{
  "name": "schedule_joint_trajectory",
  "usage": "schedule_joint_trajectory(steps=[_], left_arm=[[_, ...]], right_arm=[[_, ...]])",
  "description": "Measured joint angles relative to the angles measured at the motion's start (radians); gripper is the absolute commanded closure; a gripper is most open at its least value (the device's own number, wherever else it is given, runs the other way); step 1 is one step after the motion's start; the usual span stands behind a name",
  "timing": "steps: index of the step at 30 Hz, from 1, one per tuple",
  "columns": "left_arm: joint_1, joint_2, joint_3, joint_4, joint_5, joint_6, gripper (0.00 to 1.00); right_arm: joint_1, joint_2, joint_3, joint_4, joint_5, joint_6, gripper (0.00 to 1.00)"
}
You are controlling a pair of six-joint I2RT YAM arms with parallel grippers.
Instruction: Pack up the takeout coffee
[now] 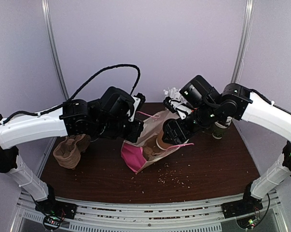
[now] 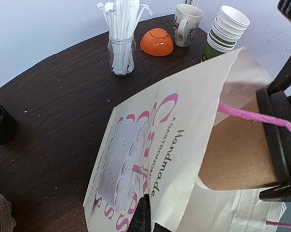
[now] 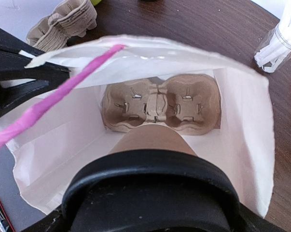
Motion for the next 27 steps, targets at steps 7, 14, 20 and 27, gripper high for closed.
schedule_joint_trajectory(steps=[7, 14, 20, 27], left_arm=[[0.000, 0.000, -0.044, 0.062, 0.035, -0.029, 1.00], [0.000, -0.010, -0.109, 0.147, 0.086, -0.041, 1.00], [-0.004, -0.027, -0.131, 0.172, 0.103, -0.046, 1.00], [-0.004, -0.023, -0.116, 0.168, 0.097, -0.052, 1.00]], right_arm=[[0.048, -0.020, -0.155, 0.151, 0.077, -0.024, 0.18], [0.061, -0.166, -0.417, 0.360, 0.159, -0.008, 0.18], [0.066, -0.316, -0.645, 0.558, 0.217, 0.030, 0.18], [0.073, -0.368, -0.700, 0.649, 0.227, -0.010, 0.19]])
